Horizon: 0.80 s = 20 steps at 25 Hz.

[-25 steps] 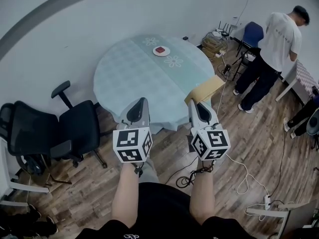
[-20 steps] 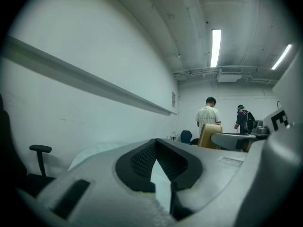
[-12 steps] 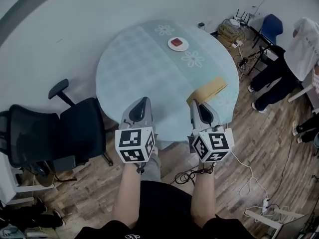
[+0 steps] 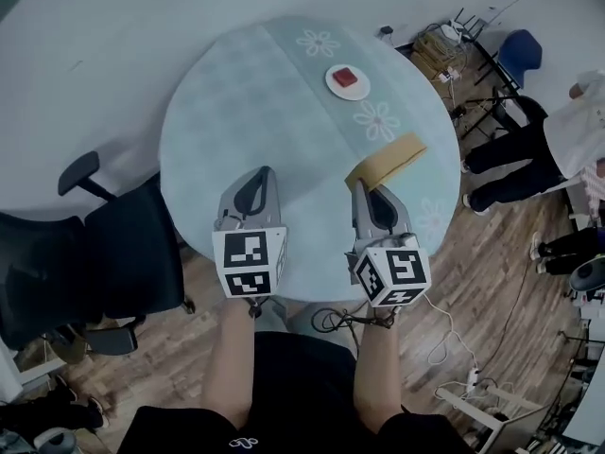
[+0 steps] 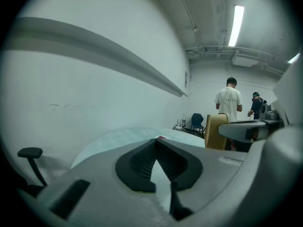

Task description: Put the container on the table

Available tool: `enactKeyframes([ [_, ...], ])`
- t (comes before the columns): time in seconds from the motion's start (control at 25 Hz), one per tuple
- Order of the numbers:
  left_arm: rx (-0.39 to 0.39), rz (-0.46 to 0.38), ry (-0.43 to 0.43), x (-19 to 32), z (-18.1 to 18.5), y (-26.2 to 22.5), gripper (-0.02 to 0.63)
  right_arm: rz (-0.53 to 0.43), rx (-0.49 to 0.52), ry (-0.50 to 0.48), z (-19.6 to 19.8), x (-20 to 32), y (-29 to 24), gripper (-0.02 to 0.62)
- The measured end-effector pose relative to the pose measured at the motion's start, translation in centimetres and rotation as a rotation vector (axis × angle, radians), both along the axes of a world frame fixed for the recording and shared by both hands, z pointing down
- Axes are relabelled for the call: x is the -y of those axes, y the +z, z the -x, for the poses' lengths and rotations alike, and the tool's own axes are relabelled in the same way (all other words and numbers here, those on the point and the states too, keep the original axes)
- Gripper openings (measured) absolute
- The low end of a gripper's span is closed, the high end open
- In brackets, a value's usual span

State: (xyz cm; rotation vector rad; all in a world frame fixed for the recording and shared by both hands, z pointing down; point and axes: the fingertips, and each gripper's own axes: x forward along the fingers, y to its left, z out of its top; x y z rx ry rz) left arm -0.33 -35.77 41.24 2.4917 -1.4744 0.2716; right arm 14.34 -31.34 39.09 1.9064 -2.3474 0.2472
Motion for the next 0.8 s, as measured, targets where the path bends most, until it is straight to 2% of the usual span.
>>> enactKeyframes([
  [0.16,0.016,-0.022,0.062,1.7,-2.3,-0.6,0.002,0.029,-0.028,0.065,-2.8,1.4,-0.1,0.023],
  [0.28,-0.010,-0.010,0.068,3.2,-2.6,-0.5,0.002,0.051,-0.059,0.044,-2.5,2.7,0.0,0.023],
  [0.36,-0.009,0.008,0.051,4.3,-1.9,0.4,0.002,0.138,-0.104,-0.033,-1.0,3.7,2.1,0.023],
  [0.52,0.055,0.023,-0.004,5.9,0.6,2.1,0.002,0.407,-0.228,-0.234,2.4,3.9,8.6,0.023],
  [0.6,0.052,0.041,-0.046,6.3,1.9,2.8,0.002,0.505,-0.310,-0.329,3.9,3.7,11.0,0.025],
  [0.8,0.027,0.092,-0.111,6.7,4.9,4.7,0.002,0.638,-0.536,-0.484,6.6,5.6,17.0,0.025],
])
